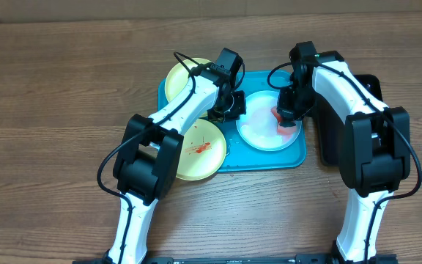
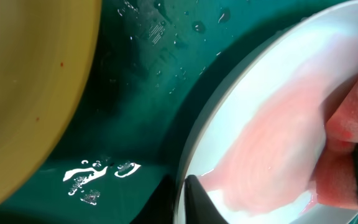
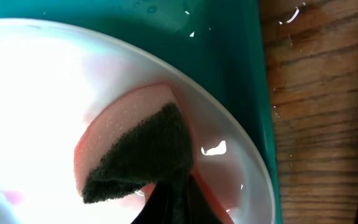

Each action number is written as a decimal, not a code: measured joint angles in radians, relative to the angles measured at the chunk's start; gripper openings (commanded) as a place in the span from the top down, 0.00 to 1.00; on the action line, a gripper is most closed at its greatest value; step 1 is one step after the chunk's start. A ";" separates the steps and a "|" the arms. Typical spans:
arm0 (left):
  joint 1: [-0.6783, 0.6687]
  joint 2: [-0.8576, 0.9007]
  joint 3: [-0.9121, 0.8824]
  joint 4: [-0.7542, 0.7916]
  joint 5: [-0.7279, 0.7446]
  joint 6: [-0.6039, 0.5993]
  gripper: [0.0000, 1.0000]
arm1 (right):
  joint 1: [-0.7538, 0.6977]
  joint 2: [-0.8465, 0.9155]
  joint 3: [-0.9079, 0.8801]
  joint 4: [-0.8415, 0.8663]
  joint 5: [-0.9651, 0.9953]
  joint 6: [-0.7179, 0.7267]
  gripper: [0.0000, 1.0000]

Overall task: Clean dirty plates on tray and stack at the side
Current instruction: 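Scrub the white plate's red smear with the sponge in the right gripper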

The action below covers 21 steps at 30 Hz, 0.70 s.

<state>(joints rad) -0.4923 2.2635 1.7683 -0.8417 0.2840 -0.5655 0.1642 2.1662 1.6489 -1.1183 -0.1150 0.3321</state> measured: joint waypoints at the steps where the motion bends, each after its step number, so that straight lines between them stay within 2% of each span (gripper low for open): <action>1: 0.000 0.000 0.000 0.000 0.000 0.000 0.83 | 0.000 0.000 0.000 0.000 0.000 -0.004 0.96; 4: 0.001 0.000 0.000 0.002 0.000 0.000 0.77 | 0.000 0.000 0.000 0.000 0.000 -0.014 0.96; 9: 0.001 0.000 0.000 0.031 0.000 0.000 0.73 | 0.000 0.000 0.000 0.001 0.000 -0.022 0.96; 21: -0.013 0.000 -0.056 0.095 0.001 0.000 0.80 | 0.000 0.000 0.000 0.001 0.000 -0.022 0.96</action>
<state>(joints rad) -0.5049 2.2631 1.7123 -0.7471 0.2852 -0.5655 0.1642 2.1662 1.6489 -1.1175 -0.1150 0.3099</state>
